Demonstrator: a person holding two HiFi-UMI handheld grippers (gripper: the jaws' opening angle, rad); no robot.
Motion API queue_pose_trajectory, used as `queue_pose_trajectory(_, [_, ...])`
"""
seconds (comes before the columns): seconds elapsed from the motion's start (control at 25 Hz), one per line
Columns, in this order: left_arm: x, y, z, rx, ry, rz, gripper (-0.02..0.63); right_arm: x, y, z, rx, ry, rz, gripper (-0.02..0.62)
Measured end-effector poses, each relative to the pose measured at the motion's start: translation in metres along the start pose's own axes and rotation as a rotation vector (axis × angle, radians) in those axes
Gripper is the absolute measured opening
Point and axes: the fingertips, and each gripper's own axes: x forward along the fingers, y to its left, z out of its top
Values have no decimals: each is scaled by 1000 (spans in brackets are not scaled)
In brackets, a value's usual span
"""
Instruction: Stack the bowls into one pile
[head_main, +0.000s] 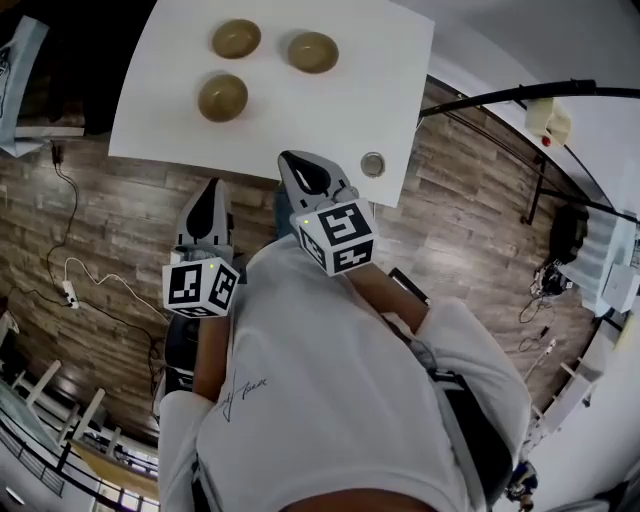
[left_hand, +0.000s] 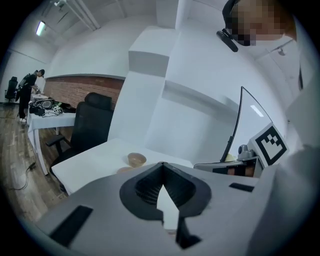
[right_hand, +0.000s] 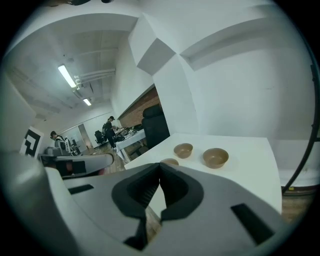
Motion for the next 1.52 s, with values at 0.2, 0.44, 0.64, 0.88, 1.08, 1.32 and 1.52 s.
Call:
queue_pose_trajectory(0.2, [38,11,15,28,20,-31,3,25,-26,13,47,-1,-32,9])
queue_pose_trajectory(0.44, [76,14,22,28,29,-53,3,43,-58,23,84,5,-74,9])
queue_pose_trajectory(0.64, [91,17,19,39,67,-78,3,45,-68,22,117,9,-105,9])
queue_pose_trajectory(0.88, [111,23,24,45,102,-112,3,46,-85,15,181,27,-162,9])
queue_pose_trajectory(1.08, [134,36,33,75,126,-176,3,49,-98,18,236,8,-240,11])
queue_pose_trajectory(1.32, [159,40,48,108,151,-277,3,59,-101,23,300,-7,-303,11])
queue_pose_trajectory(1.52, [168,63,60,116,157,-306,3,91,-91,16,318,41,-298,11])
